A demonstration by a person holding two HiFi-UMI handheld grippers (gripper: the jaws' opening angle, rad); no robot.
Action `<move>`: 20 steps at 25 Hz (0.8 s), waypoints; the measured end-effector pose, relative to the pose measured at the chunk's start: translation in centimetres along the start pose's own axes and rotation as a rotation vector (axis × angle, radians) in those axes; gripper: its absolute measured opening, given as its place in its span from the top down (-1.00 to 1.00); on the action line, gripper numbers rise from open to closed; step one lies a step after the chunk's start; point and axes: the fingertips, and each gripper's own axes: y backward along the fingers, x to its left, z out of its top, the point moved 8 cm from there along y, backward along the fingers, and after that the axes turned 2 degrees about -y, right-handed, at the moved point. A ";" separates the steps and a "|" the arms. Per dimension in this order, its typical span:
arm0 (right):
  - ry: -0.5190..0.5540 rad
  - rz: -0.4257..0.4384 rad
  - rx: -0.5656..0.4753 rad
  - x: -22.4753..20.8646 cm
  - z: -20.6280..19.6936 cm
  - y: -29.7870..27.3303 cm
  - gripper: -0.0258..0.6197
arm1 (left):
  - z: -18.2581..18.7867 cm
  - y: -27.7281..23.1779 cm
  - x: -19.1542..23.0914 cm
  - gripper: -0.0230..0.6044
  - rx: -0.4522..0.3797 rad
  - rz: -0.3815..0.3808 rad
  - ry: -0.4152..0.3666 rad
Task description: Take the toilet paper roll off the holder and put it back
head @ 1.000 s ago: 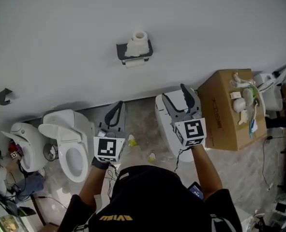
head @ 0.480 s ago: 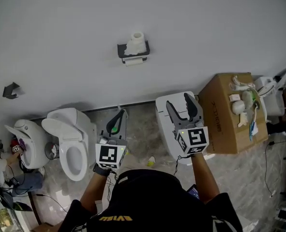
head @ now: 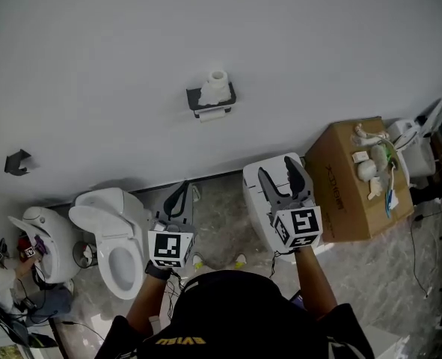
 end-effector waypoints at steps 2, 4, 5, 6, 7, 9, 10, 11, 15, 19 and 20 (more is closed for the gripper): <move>0.001 -0.018 -0.004 0.6 0.2 -0.6 0.05 | -0.2 0.0 1.4 0.89 -0.003 0.006 0.004; 0.004 -0.027 -0.005 1.2 0.5 -1.1 0.05 | -0.5 0.1 2.6 0.89 -0.007 0.008 0.005; 0.007 -0.030 -0.006 1.5 0.6 -1.4 0.05 | -0.5 0.1 3.1 0.89 -0.011 0.007 0.003; 0.012 -0.033 -0.007 1.8 0.7 -1.6 0.05 | -0.6 0.1 3.5 0.89 -0.014 0.006 0.003; 0.015 -0.037 -0.010 2.0 0.9 -1.8 0.06 | -0.6 0.0 3.9 0.89 -0.016 0.006 0.005; 0.018 -0.044 -0.017 2.3 1.1 -2.3 0.07 | -0.7 -0.1 4.5 0.89 -0.019 0.008 0.012; 0.018 -0.046 -0.019 2.5 1.2 -2.5 0.07 | -0.8 -0.1 4.8 0.89 -0.020 0.009 0.014; 0.018 -0.047 -0.021 2.6 1.3 -2.8 0.07 | -0.9 -0.1 5.1 0.89 -0.022 0.010 0.015; 0.025 -0.046 -0.020 3.2 1.5 -3.4 0.08 | -1.2 -0.1 5.9 0.89 -0.022 0.014 0.021; 0.032 -0.043 -0.022 3.4 1.8 -4.1 0.12 | -1.2 -0.5 6.5 0.89 -0.028 0.016 0.023; 0.034 -0.043 -0.021 3.5 1.8 -4.2 0.12 | -1.3 -0.5 6.6 0.89 -0.029 0.015 0.024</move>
